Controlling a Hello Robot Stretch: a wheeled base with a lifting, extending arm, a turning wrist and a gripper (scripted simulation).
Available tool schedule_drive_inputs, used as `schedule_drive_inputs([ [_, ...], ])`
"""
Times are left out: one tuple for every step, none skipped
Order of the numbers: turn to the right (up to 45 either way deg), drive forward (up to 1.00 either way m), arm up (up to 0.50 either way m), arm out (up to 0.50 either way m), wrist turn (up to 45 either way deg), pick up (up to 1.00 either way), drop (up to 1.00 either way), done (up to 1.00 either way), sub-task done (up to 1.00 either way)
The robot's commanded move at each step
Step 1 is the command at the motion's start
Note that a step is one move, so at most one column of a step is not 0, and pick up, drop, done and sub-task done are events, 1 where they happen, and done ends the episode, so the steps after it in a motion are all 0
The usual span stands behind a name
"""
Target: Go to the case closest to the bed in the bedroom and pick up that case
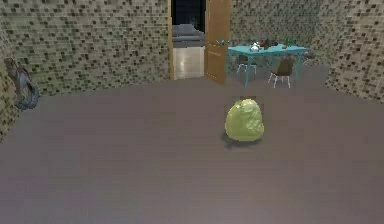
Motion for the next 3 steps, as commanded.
schedule_drive_inputs([
  [0.0,1.00,0.00,0.00,0.0,0.00,0.00,0.00,0.00],
  [0.0,1.00,0.00,0.00,0.0,0.00,0.00,0.00,0.00],
  [0.0,1.00,0.00,0.00,0.0,0.00,0.00,0.00,0.00],
])
